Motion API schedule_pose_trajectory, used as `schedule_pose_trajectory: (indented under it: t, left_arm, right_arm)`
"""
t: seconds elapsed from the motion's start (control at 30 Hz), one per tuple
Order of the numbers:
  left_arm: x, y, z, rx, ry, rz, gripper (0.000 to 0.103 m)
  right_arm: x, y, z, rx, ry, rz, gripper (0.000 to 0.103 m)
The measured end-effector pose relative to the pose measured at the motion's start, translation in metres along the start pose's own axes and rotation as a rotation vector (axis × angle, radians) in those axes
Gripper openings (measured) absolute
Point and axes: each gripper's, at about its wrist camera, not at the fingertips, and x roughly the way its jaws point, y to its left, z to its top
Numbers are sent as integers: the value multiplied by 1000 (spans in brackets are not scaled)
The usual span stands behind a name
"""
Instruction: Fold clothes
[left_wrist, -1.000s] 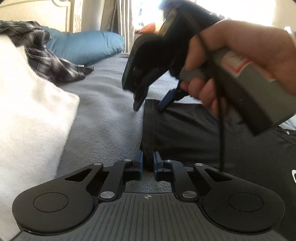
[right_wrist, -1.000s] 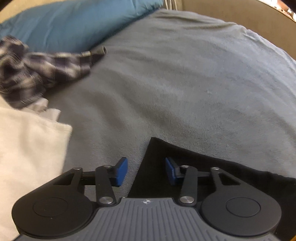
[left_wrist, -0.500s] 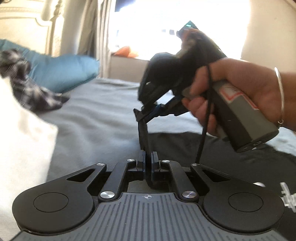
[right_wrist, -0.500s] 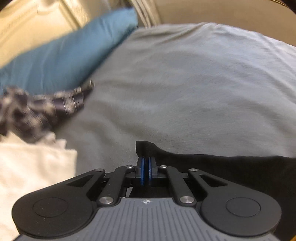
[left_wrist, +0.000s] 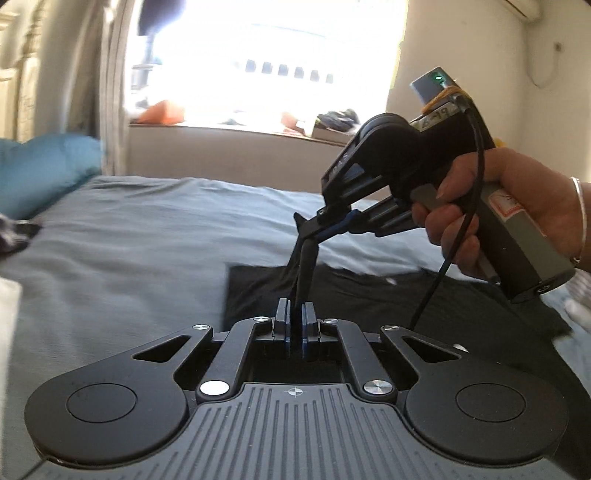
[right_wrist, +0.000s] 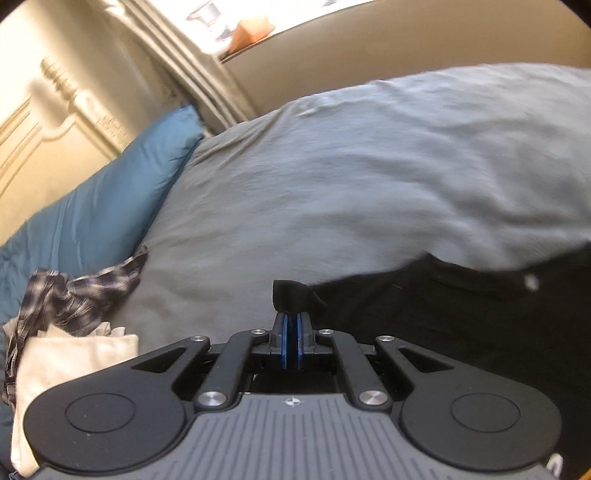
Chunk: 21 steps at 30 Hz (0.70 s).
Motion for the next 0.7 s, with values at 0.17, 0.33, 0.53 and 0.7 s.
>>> schedule_pose_trajectory:
  t: [0.17,0.33,0.53,0.7]
  left_arm:
    - [14,-24,-10,68,36,-29,3]
    - [27,-30,-17,107,69,-30,3]
    - [39,-33,-23,134,108,-39,3]
    - [41,-39,-36,96,196,-117,7]
  right_arm:
    - [-5,-40,-13,68,-8,-26,4]
    - [-9,-65,-21,105,-28,-38,4]
    - [-12,-85,-33,123,-27,-45,4]
    - [-1,-109,-42,120,20,-81,6]
